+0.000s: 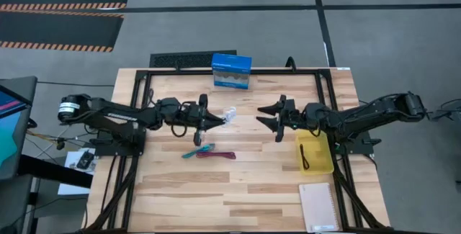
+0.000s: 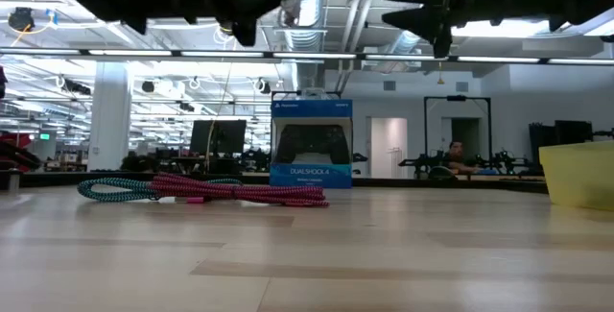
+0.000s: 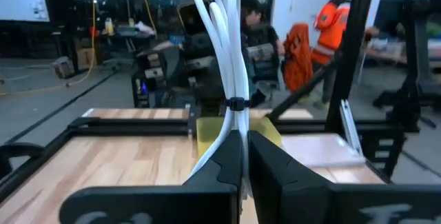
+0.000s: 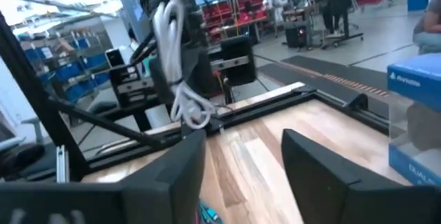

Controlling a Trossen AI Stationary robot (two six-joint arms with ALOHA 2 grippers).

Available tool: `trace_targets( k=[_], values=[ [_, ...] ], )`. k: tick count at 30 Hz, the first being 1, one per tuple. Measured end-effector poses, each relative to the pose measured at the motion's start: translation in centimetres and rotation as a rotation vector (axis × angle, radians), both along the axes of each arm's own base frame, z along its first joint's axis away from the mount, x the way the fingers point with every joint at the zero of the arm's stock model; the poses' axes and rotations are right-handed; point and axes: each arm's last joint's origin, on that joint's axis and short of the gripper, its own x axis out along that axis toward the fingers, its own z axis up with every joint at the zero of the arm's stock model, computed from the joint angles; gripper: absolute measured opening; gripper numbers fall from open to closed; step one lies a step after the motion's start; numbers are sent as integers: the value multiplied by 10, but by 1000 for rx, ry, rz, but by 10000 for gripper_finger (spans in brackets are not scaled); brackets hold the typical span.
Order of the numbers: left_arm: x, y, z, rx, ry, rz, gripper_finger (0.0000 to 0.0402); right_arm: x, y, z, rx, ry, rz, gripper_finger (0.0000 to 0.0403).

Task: Pick and place USB-C Cables
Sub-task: Put the white charger cable into the yellow bin

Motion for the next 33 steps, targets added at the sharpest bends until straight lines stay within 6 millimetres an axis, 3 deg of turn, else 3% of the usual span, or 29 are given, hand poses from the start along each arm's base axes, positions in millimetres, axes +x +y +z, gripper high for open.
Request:
trace_targets(
  k=[5, 15, 21, 33],
  values=[
    [15, 16, -18, -82, -46, -35, 0, 8, 1, -10, -2, 36, 24, 266],
    [40, 27, -53, -181, -61, -47, 0, 32, 1, -22, -16, 24, 21, 275],
    [55, 25, -56, -187, -49, -84, 0, 51, -2, -18, -30, 29, 23, 276],
    [56, 24, -55, -178, -56, -86, 0, 67, -7, -18, -52, 41, 7, 258]
  ],
)
